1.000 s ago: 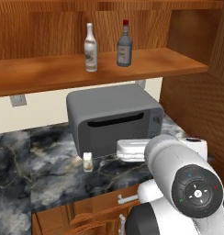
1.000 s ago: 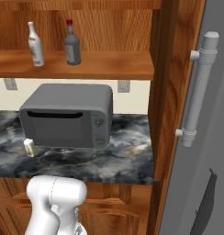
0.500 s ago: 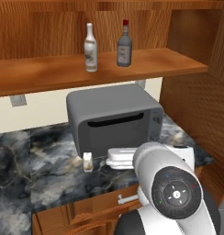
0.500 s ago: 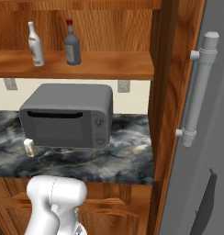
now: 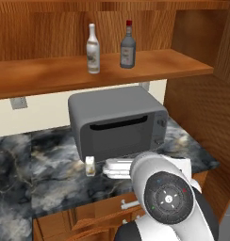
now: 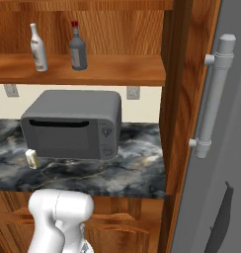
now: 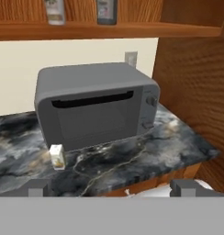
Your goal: Sort all alcoholic drinks to one cabinet, and non-alcoholic drinks to the other.
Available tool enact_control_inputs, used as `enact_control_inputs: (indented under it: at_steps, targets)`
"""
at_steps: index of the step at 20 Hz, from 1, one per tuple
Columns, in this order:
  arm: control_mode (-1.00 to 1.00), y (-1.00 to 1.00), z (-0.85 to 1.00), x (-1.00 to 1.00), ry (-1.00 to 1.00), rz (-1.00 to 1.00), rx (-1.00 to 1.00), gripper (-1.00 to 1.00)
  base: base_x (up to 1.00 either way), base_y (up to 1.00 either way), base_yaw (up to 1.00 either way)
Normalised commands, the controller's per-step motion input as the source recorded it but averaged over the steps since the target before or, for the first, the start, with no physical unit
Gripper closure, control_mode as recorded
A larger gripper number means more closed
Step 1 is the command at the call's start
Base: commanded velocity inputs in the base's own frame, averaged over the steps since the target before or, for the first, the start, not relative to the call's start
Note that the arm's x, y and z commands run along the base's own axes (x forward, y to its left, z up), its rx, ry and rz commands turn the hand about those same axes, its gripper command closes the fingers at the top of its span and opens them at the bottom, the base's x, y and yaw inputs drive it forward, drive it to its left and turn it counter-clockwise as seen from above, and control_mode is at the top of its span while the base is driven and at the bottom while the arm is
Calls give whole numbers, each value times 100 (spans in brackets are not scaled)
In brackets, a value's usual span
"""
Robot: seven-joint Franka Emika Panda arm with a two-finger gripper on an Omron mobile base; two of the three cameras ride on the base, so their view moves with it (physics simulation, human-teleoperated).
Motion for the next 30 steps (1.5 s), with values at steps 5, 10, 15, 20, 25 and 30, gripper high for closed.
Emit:
enact_control_inputs:
  at_steps: [5,10,15,20,25,30]
  targets:
    - [-100,0,-28,1,0,0,6,-100,0,0,0]
    - [-100,0,-25,5,0,0,7,-100,0,0,0]
    - [-100,0,-20,17,0,0,7,-100,0,0,0]
    - [-100,0,-10,29,0,1,3,-100,0,0,0]
    - [-100,7,-15,45,0,3,1,-100,0,0,0]
    - [-100,3,-37,36,0,2,0,-100,0,0,0]
